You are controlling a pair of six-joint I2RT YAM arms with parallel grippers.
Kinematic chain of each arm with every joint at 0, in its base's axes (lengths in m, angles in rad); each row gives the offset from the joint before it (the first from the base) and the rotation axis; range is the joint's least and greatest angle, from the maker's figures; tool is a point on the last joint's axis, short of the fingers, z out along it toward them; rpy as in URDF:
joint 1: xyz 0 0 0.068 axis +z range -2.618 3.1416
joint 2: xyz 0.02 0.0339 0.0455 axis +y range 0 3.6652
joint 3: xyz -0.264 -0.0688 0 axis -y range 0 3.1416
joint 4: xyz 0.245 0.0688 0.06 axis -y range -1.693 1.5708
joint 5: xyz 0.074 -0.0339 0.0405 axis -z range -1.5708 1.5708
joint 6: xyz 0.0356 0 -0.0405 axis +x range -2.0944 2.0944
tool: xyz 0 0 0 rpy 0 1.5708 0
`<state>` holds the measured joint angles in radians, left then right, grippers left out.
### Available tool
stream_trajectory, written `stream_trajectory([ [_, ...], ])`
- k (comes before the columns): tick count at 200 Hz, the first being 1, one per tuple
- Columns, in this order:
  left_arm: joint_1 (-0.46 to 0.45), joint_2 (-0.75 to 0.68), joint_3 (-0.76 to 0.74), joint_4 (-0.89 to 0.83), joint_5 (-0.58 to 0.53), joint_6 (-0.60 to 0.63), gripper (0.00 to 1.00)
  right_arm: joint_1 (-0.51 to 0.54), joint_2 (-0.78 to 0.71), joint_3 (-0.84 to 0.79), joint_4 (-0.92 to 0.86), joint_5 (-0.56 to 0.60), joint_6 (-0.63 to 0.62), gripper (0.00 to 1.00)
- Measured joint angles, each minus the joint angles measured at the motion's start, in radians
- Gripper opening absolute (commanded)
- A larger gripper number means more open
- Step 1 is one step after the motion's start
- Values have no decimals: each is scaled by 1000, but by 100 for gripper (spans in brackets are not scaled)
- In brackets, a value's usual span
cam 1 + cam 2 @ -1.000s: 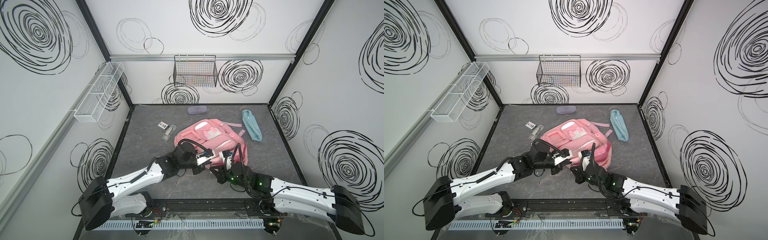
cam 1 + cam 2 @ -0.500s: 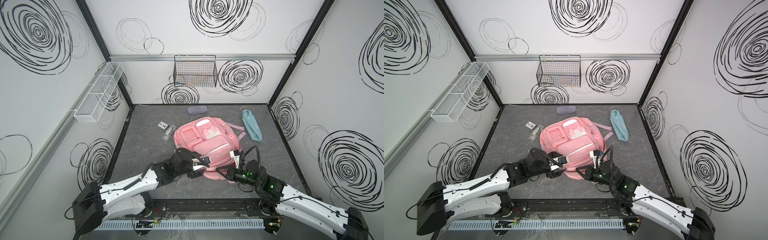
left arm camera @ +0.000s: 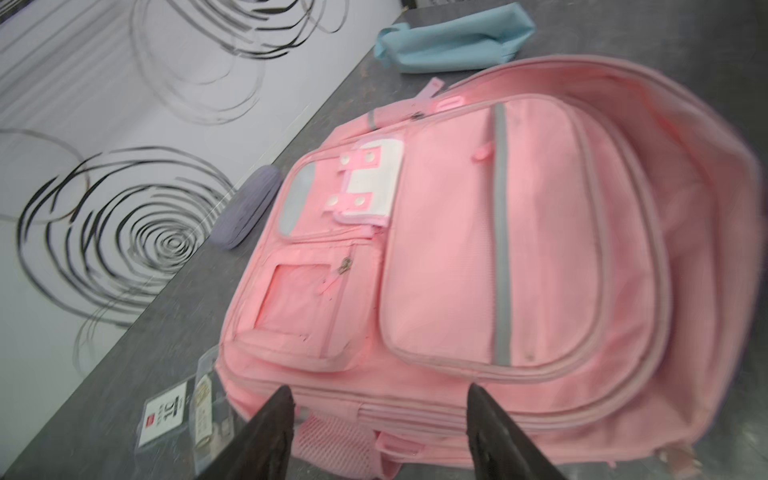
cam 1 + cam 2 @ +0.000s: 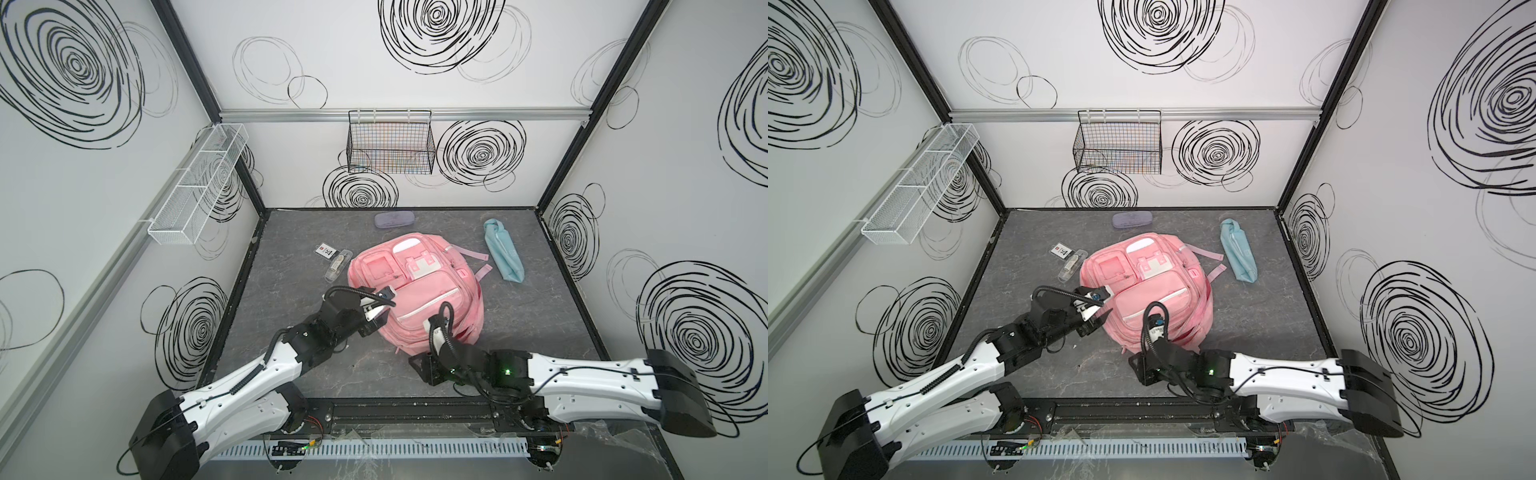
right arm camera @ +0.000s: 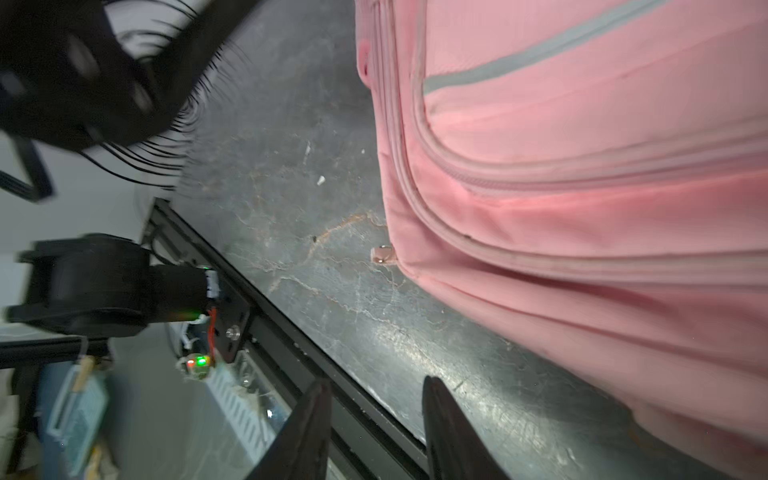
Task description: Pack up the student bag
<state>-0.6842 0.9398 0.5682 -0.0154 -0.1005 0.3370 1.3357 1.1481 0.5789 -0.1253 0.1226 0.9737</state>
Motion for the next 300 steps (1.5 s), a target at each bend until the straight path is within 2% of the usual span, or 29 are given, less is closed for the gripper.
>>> stream_trajectory([
  [25, 102, -56, -9, 15, -42, -54, 69, 11, 219, 87, -5, 103, -26, 47],
  [42, 140, -96, -23, 35, -63, -72, 69, 11, 327, 140, -6, 150, -42, 49],
  [76, 153, -127, -46, 50, -84, -86, 69, 11, 468, 233, -28, 197, -54, 52],
  [124, 153, -157, -62, 72, -84, -93, 69, 0, 569, 308, -67, 240, -32, 53],
  [161, 153, -181, -69, 87, -84, -95, 69, -18, 665, 365, -73, 273, -20, 42],
  [198, 153, -190, -71, 97, -84, -95, 69, -35, 690, 388, -70, 294, -4, 39],
  [211, 152, -190, -71, 97, -84, -95, 69, -45, 694, 390, -63, 298, -4, 31],
  [232, 149, -191, -73, 100, -84, -95, 69, -60, 694, 384, -50, 303, -3, 13],
  [260, 146, -196, -73, 100, -83, -94, 69, -69, 675, 353, -2, 291, -12, 0],
  [300, 128, -203, -73, 98, -60, -55, 72, -87, 533, 242, 53, 171, -46, 0],
])
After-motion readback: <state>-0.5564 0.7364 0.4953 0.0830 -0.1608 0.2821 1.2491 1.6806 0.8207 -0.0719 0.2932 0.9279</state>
